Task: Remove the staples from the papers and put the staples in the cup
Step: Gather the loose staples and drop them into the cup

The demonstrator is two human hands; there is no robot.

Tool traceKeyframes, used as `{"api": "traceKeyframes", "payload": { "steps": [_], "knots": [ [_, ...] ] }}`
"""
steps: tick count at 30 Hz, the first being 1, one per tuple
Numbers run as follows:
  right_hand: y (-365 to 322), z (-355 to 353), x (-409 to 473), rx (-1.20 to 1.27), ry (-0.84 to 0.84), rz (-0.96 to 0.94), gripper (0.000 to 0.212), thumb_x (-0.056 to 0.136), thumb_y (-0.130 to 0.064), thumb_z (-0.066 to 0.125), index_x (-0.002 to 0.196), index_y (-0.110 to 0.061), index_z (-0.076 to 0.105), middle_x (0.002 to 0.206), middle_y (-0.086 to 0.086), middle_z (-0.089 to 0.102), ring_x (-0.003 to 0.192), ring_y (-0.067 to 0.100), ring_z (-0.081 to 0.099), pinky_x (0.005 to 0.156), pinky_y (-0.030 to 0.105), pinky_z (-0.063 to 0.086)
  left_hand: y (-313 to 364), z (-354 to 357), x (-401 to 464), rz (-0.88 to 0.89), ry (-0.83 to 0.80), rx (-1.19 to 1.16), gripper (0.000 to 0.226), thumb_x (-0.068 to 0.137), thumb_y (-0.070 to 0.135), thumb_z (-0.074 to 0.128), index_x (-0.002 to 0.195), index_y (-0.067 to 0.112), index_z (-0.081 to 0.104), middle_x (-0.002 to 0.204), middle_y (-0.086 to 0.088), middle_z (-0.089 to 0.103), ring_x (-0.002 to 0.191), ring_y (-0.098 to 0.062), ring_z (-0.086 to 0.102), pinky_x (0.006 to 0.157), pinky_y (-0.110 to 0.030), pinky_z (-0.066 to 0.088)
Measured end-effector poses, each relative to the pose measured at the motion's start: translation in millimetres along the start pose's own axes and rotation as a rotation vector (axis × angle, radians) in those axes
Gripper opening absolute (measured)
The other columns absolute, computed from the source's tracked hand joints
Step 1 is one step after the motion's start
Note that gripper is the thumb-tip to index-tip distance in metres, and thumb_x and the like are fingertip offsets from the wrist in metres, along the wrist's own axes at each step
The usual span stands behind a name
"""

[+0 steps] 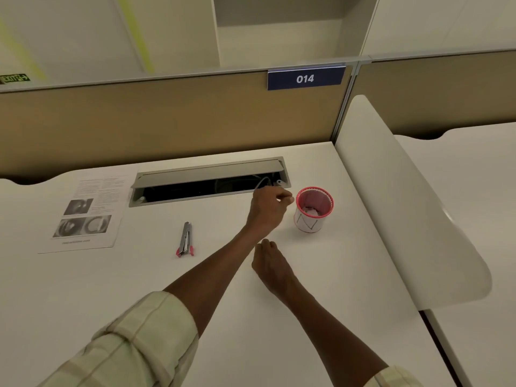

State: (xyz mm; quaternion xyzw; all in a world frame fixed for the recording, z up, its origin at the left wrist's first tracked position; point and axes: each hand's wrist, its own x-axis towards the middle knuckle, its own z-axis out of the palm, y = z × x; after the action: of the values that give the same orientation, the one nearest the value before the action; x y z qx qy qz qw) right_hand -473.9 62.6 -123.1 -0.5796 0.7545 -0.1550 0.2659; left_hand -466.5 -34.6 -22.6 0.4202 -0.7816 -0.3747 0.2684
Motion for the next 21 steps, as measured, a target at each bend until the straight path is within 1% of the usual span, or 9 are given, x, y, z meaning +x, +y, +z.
{"api": "traceKeyframes", "payload": {
  "steps": [1, 3, 6, 8, 11, 13, 15, 18, 21],
  "knots": [
    [2.8, 3.1, 5.6, -0.211, 0.104, -0.109, 0.035, 0.084, 0.000, 0.036, 0.061, -0.018, 0.055, 0.056, -0.003, 0.049, 0.055, 0.013, 0.049, 0.051, 0.019, 0.033, -7.9, -9.1, -4.8, -0.033, 0.028, -0.004, 0.014, 0.086, 0.018, 0.070, 0.096, 0.011, 0.076, 0.091, -0.002, 0.075, 0.074, -0.008, 0.064, 0.076, -0.023, 0.052],
    [7.5, 9.4, 6.2, -0.586, 0.244, -0.257, 0.034, 0.080, 0.014, 0.040, 0.057, -0.009, 0.049, 0.053, 0.004, 0.041, 0.053, 0.019, 0.041, 0.048, 0.029, 0.034, -22.0, -23.7, -16.2, -0.090, 0.086, -0.015, 0.013, 0.085, 0.019, 0.071, 0.095, 0.012, 0.076, 0.089, -0.001, 0.075, 0.075, -0.010, 0.067, 0.076, -0.021, 0.052],
    [4.4, 3.1, 5.8, -0.728, 0.277, -0.277, 0.032, 0.067, 0.021, 0.057, 0.054, -0.007, 0.050, 0.054, 0.007, 0.041, 0.051, 0.021, 0.042, 0.047, 0.030, 0.030, -46.8, -43.6, -43.6, -0.138, 0.158, -0.024, 0.012, 0.085, 0.018, 0.071, 0.092, 0.012, 0.077, 0.088, -0.001, 0.076, 0.075, -0.010, 0.069, 0.076, -0.020, 0.053],
    [5.7, 4.9, 11.0, -0.689, 0.313, -0.314, 0.035, 0.058, 0.019, 0.066, 0.052, -0.010, 0.046, 0.053, 0.005, 0.038, 0.048, 0.019, 0.039, 0.044, 0.029, 0.026, -64.2, -53.1, -66.8, -0.153, 0.189, -0.006, 0.011, 0.085, 0.017, 0.070, 0.091, 0.011, 0.077, 0.088, -0.001, 0.076, 0.075, -0.008, 0.067, 0.074, -0.014, 0.050],
    [11.3, 2.6, 15.5, -0.679, 0.323, -0.364, 0.034, 0.066, 0.007, 0.056, 0.053, -0.023, 0.045, 0.055, -0.003, 0.035, 0.048, 0.014, 0.034, 0.043, 0.026, 0.026, -92.3, -68.5, -102.6, -0.204, 0.249, -0.003, 0.008, 0.084, 0.011, 0.069, 0.089, 0.010, 0.076, 0.087, 0.000, 0.076, 0.075, -0.003, 0.065, 0.073, -0.008, 0.048],
    [15.3, -0.4, 2.4, -0.729, 0.326, -0.388, 0.037, 0.069, 0.009, 0.041, 0.054, -0.025, 0.046, 0.057, -0.004, 0.036, 0.048, 0.013, 0.032, 0.045, 0.026, 0.020, -114.1, -83.6, -125.2, -0.249, 0.309, 0.002, 0.007, 0.083, 0.008, 0.070, 0.087, 0.010, 0.075, 0.085, 0.000, 0.075, 0.073, -0.003, 0.065, 0.074, -0.013, 0.050],
    [12.2, -3.6, -11.8, -0.746, 0.360, -0.397, 0.037, 0.074, 0.010, 0.033, 0.058, -0.019, 0.048, 0.057, -0.001, 0.039, 0.049, 0.013, 0.031, 0.049, 0.027, 0.017, -138.1, -102.1, -147.0, -0.298, 0.378, 0.082, 0.007, 0.082, 0.009, 0.071, 0.086, 0.012, 0.076, 0.085, -0.001, 0.074, 0.074, -0.010, 0.066, 0.074, -0.022, 0.051],
    [-1.8, -1.5, -14.5, -0.412, 0.561, -0.449, 0.033, 0.089, 0.000, 0.027, 0.063, -0.010, 0.044, 0.057, 0.005, 0.038, 0.056, 0.014, 0.022, 0.056, 0.022, 0.014, -173.3, -128.9, -179.0, -0.344, 0.445, 0.183, 0.009, 0.082, 0.008, 0.072, 0.090, 0.012, 0.075, 0.090, -0.005, 0.073, 0.075, -0.017, 0.067, 0.074, -0.027, 0.051],
    [-8.3, 0.9, -18.1, -0.157, 0.587, -0.425, 0.019, 0.080, -0.006, 0.036, 0.062, -0.005, 0.043, 0.058, 0.001, 0.030, 0.054, 0.014, 0.022, 0.057, 0.019, 0.015, -196.1, -150.2, -205.6, -0.394, 0.507, 0.205, 0.019, 0.080, 0.007, 0.075, 0.098, 0.008, 0.072, 0.097, -0.010, 0.070, 0.072, -0.015, 0.063, 0.074, -0.029, 0.052]
  ]
}}
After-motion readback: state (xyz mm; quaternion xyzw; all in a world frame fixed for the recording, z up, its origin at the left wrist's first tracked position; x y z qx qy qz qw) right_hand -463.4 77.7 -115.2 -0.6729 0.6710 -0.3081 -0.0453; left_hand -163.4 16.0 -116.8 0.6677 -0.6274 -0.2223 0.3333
